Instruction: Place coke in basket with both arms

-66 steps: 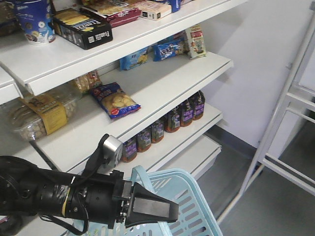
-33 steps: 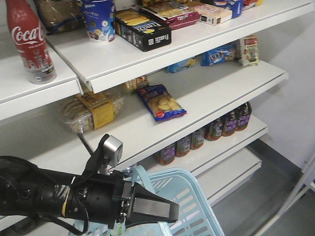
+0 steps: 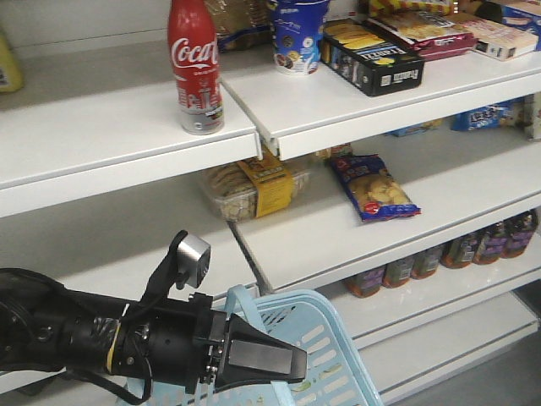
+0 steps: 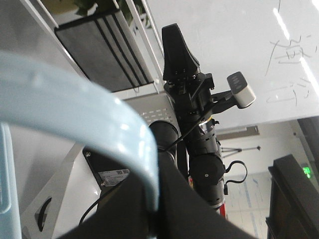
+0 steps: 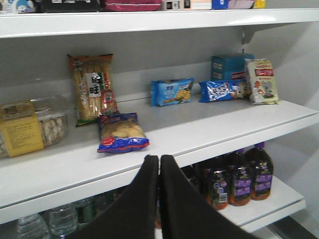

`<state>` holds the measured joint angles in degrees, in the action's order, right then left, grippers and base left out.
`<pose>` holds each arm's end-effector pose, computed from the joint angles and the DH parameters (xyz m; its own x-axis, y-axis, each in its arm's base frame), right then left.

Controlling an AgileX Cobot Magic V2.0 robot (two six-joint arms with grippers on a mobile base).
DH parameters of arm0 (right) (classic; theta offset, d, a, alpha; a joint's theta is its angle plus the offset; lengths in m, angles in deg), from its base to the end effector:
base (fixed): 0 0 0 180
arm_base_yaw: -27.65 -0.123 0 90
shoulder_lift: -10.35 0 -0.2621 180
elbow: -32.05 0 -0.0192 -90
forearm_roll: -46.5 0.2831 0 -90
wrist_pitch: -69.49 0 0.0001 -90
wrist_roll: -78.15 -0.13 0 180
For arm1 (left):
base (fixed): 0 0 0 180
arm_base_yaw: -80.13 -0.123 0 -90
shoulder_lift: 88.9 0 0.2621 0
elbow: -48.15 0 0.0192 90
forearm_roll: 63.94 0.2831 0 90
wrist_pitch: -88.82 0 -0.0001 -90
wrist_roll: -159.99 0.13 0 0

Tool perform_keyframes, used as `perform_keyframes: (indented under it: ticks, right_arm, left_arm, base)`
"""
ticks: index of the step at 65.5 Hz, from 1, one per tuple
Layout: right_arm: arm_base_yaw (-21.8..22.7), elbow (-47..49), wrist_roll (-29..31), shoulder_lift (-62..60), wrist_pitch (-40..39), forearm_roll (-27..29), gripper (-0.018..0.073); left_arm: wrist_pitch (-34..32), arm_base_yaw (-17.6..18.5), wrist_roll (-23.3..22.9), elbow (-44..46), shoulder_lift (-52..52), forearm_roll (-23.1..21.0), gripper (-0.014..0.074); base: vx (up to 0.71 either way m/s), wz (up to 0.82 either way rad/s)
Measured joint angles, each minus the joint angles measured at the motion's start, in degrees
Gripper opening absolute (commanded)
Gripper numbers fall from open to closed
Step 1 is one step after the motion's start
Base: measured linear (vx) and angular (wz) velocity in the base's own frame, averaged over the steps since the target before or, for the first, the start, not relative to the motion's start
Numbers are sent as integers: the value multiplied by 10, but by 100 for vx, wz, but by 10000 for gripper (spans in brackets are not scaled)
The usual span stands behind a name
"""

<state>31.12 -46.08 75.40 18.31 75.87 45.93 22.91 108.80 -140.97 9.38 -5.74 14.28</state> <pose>0.1511 -0.0093 0.1921 -0.0406 0.0406 -0.9983 0.0632 0.9973 0.0380 0.2053 -0.2446 0.1733 -0.9703 0.0968 -0.2217 0.2339 0.1429 -0.9617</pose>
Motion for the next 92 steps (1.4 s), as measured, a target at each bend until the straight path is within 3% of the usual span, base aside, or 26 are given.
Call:
perform_keyframes:
  ticks: [92]
  right_arm:
    - [0,0,0,0,0,0,-4]
  left_arm:
    - [0,0,0,0,0,0,-6]
  base:
    - [1,22]
